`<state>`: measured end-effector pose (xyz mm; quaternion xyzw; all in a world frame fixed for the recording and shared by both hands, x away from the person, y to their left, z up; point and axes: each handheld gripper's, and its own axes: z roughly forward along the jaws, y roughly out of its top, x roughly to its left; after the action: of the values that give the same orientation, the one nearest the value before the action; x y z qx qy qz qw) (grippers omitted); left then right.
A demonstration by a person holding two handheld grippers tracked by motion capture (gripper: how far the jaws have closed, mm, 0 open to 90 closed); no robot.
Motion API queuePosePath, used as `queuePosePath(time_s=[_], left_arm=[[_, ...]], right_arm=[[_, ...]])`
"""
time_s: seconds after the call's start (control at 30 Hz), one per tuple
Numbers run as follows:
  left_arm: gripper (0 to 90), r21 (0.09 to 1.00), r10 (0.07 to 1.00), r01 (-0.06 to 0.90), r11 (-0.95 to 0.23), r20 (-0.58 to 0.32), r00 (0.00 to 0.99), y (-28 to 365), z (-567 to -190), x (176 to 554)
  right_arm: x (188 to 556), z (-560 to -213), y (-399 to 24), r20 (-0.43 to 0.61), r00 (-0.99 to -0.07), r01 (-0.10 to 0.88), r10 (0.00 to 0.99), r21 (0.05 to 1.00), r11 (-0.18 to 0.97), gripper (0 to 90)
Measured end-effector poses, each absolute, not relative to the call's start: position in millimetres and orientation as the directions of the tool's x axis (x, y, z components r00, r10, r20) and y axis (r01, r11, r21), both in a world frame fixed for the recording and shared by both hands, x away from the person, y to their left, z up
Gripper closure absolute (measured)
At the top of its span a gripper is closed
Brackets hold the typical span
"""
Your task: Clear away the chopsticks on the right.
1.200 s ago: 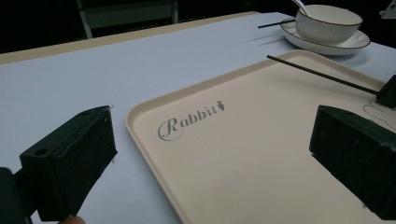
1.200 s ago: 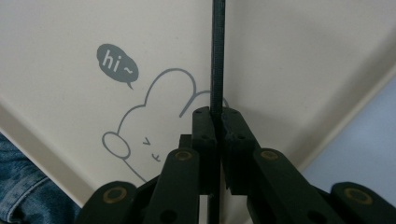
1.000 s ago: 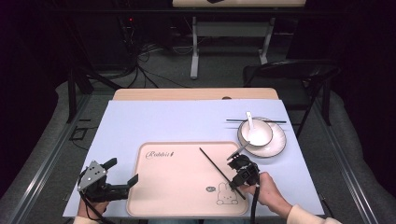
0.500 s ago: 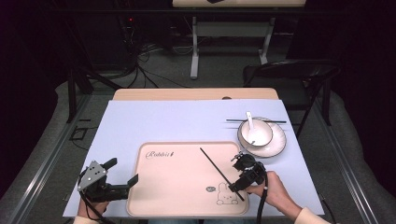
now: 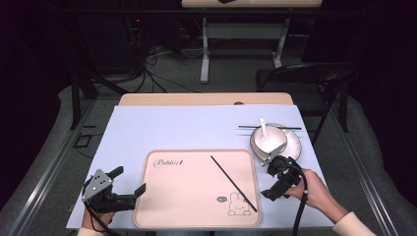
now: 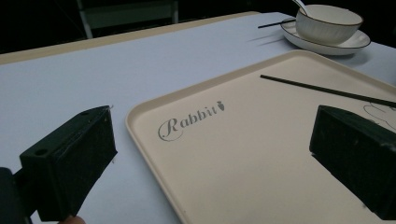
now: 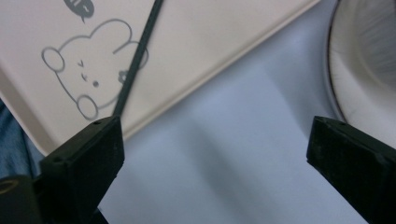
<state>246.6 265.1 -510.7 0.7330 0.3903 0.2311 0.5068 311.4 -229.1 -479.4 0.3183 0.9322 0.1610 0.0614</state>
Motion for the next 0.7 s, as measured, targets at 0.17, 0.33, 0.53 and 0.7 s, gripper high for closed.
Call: queuePosePath(time_s=[0.17, 0.33, 0.53, 0.7], left_arm=[[0.1, 0.923, 0.806, 0.339, -0.181, -0.058, 0.589, 265, -511, 247], [0.1, 0.923, 0.806, 0.339, -0.182, -0.058, 0.589, 265, -511, 247], [0.1, 0.923, 0.806, 0.339, -0.183, -0.057, 0.589, 265, -511, 247], [0.1, 0.922, 0.805, 0.339, -0.185, -0.055, 0.591, 265, -511, 248]], right_arm=[[319, -465, -251, -0.078, -0.815, 0.527, 0.574, 0.311, 0.791, 0.0], [330, -455, -273, -0.106, -0.830, 0.497, 0.548, 0.306, 0.812, 0.0], [347, -438, -298, -0.150, -0.838, 0.461, 0.524, 0.318, 0.828, 0.0], [363, -431, -311, -0.153, -0.859, 0.429, 0.488, 0.304, 0.851, 0.0]])
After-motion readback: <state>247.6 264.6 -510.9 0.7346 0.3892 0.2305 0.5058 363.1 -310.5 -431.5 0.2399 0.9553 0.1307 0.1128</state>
